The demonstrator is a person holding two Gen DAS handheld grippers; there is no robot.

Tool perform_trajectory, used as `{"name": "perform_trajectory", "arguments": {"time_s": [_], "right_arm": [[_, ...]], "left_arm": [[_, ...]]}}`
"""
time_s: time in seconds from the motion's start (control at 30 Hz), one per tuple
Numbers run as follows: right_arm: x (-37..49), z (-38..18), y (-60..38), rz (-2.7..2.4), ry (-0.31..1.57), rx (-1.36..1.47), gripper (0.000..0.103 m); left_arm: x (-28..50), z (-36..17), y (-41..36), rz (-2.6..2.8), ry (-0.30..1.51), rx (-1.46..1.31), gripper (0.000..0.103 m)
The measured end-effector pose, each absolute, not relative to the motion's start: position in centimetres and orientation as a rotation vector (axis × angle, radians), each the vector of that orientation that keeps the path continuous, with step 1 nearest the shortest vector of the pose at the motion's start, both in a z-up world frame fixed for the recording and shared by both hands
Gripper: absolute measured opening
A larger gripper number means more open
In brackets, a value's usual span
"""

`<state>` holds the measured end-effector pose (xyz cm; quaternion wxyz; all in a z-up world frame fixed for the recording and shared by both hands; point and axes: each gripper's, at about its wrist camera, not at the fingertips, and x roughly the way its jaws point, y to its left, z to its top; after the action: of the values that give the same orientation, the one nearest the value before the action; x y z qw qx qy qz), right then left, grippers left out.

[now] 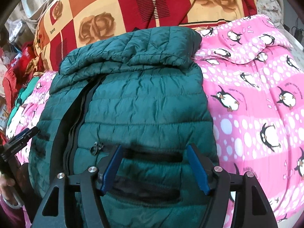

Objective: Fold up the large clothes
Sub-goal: 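Move both grippers back along the jacket toward its hem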

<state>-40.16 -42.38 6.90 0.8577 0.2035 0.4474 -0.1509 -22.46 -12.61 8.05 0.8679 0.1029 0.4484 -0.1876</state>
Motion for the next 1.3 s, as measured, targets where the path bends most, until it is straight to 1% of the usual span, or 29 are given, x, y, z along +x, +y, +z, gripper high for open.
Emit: {"name": "perform_trajectory", "arguments": {"time_s": [0.5,0.7,1.0,1.3], "right_arm": [[-43.5,6.3,-39.8,-0.302,0.976,0.416,0.068],[-44.5,6.3,-39.1,-0.299,0.984,0.406,0.071],[-46.8,6.1,-38.9,-0.295,1.011,0.419,0.074],[-48.8,5.7,-39.8,-0.314,1.044,0.441,0.074]], "left_arm": [[-24.6,7.1,-9.4,-0.392,0.981,0.206,0.079],[-25.1,7.1,-7.8,-0.397,0.995,0.183,0.079],[-24.7,5.6,-3.4,-0.444,1.120,0.060,0.079],[-25.3,4.1,-1.5,-0.482,1.200,0.023,0.079]]}}
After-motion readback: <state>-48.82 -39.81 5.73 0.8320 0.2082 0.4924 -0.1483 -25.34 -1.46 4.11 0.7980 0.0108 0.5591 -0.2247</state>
